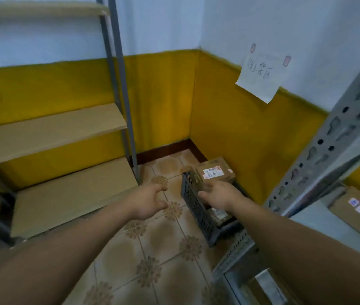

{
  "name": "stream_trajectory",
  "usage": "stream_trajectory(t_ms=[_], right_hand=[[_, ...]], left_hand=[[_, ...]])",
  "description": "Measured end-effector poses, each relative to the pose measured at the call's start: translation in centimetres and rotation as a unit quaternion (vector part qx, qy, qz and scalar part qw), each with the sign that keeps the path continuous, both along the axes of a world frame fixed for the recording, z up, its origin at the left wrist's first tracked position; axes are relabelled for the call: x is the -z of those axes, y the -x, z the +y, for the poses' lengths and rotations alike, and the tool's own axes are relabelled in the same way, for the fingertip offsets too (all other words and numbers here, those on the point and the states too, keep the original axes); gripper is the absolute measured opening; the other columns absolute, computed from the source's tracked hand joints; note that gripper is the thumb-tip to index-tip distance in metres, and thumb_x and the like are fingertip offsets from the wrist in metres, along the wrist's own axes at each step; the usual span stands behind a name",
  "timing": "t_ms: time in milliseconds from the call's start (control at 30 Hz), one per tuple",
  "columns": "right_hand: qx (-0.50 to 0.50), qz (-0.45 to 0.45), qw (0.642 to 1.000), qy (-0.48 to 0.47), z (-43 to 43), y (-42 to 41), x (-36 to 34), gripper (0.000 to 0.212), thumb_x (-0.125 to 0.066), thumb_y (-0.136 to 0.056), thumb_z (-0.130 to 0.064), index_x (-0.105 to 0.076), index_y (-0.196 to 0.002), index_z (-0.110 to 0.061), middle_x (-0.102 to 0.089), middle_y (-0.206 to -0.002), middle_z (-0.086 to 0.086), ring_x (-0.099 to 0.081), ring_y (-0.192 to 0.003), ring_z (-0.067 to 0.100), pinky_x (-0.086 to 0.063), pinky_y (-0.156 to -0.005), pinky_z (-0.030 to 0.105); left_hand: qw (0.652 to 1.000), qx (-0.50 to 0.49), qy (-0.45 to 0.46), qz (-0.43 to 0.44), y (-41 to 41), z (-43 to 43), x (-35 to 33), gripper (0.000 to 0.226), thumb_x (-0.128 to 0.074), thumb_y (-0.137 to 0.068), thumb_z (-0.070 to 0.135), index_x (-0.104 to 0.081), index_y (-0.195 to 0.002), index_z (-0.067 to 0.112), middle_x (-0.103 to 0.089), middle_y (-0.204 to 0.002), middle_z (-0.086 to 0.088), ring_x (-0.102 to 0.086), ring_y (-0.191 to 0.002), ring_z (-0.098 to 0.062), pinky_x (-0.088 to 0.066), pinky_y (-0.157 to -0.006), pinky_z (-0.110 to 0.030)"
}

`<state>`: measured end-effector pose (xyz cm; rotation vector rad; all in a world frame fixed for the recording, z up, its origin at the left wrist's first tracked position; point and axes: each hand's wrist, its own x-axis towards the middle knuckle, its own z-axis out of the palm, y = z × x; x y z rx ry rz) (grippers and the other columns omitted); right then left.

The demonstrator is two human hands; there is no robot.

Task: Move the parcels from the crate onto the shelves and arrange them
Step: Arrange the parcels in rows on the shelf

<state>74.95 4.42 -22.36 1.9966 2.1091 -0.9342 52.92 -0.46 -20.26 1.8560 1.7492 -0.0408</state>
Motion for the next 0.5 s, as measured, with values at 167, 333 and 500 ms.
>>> stream_trajectory(t_ms=[167,333,500], right_hand=[[0.057,-0.02,0.998,0.017,6.8,-1.1,3.4,0.048,-0.047,-0.096,-0.055,-0.057,-0.126,-0.019,-0.062,-0.124,0.008,-0.057,-0.098,0.025,-0.045,-0.074,0.034],[0.146,-0.002,0.989,0.037,13.6,-3.0,6.5,0.043,-0.043,-0.102,-0.044,-0.055,-0.133,-0.016,-0.06,-0.132,0.009,-0.056,-0.115,0.027,-0.047,-0.096,0.038],[0.25,0.036,0.964,0.082,17.7,-4.5,9.5,0.039,-0.046,-0.1,-0.047,-0.062,-0.113,-0.013,-0.064,-0.113,0.008,-0.06,-0.103,0.025,-0.048,-0.088,0.034]], left_hand=[[0.997,0.081,0.017,0.006,-1.3,9.1,1.8,0.059,-0.055,-0.095,0.04,-0.035,-0.148,0.024,-0.032,-0.155,0.0,-0.032,-0.141,-0.019,-0.031,-0.113,-0.032],[0.991,0.116,0.061,0.022,-3.4,18.7,4.5,0.055,-0.055,-0.096,0.039,-0.035,-0.147,0.028,-0.042,-0.148,-0.001,-0.044,-0.131,-0.02,-0.04,-0.104,-0.032],[0.983,0.147,0.101,0.036,-4.6,26.9,7.0,0.056,-0.052,-0.097,0.041,-0.035,-0.148,0.024,-0.042,-0.147,-0.002,-0.045,-0.129,-0.021,-0.038,-0.098,-0.03]])
